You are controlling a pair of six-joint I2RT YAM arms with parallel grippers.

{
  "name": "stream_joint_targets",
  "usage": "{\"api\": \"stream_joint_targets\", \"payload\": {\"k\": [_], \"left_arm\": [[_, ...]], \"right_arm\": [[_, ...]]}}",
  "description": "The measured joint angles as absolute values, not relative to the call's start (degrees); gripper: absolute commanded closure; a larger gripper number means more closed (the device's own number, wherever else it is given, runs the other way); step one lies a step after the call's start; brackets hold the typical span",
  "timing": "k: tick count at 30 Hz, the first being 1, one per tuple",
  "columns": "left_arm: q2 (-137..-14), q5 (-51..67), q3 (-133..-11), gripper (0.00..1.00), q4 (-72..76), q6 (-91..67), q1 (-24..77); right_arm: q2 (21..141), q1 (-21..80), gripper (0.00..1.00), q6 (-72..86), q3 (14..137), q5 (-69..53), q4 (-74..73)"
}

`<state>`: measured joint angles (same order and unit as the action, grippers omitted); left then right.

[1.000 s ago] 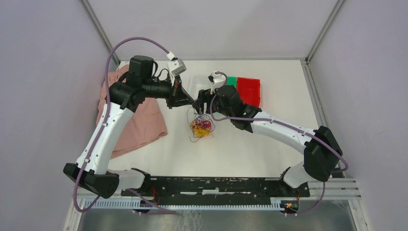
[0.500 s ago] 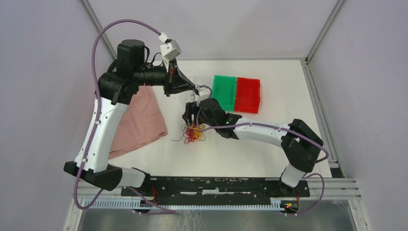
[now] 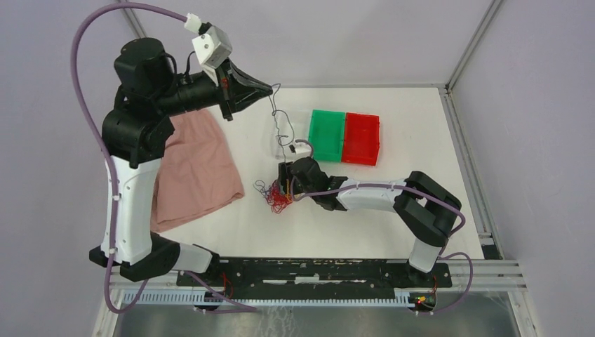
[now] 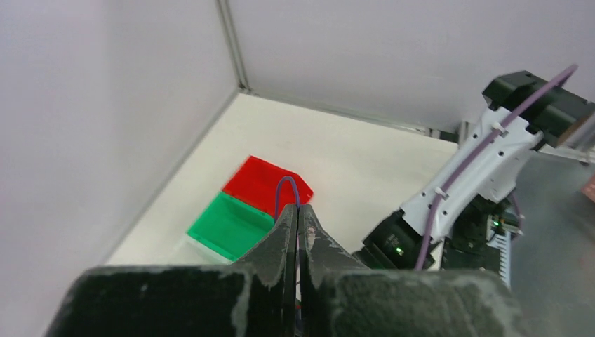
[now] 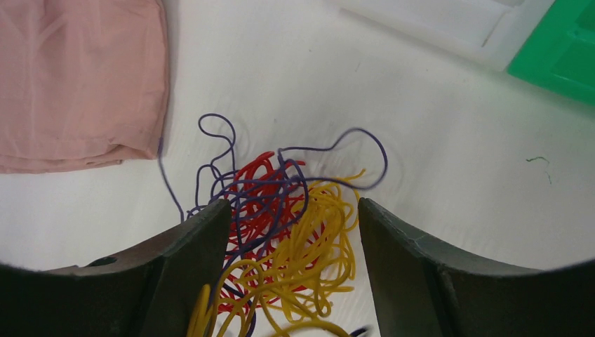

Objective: Untangle the cables
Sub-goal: Untie the cable.

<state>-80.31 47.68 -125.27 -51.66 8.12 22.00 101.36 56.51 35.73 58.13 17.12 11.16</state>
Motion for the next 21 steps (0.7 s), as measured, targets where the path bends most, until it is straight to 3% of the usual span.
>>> {"api": "stream_joint_targets", "payload": {"k": [14,21], "left_arm": [[-76.0,28.1,-125.4,0.97,-36.9,8.3,22.1],[-76.0,19.6,-126.7,0.97,-29.1,9.7,22.3]], "right_arm": [[100.5,56.5,0.25,38.3,56.3,18.3,15.8],[99.4,56.5,0.18,39.3,56.3,18.3,17.6]]}}
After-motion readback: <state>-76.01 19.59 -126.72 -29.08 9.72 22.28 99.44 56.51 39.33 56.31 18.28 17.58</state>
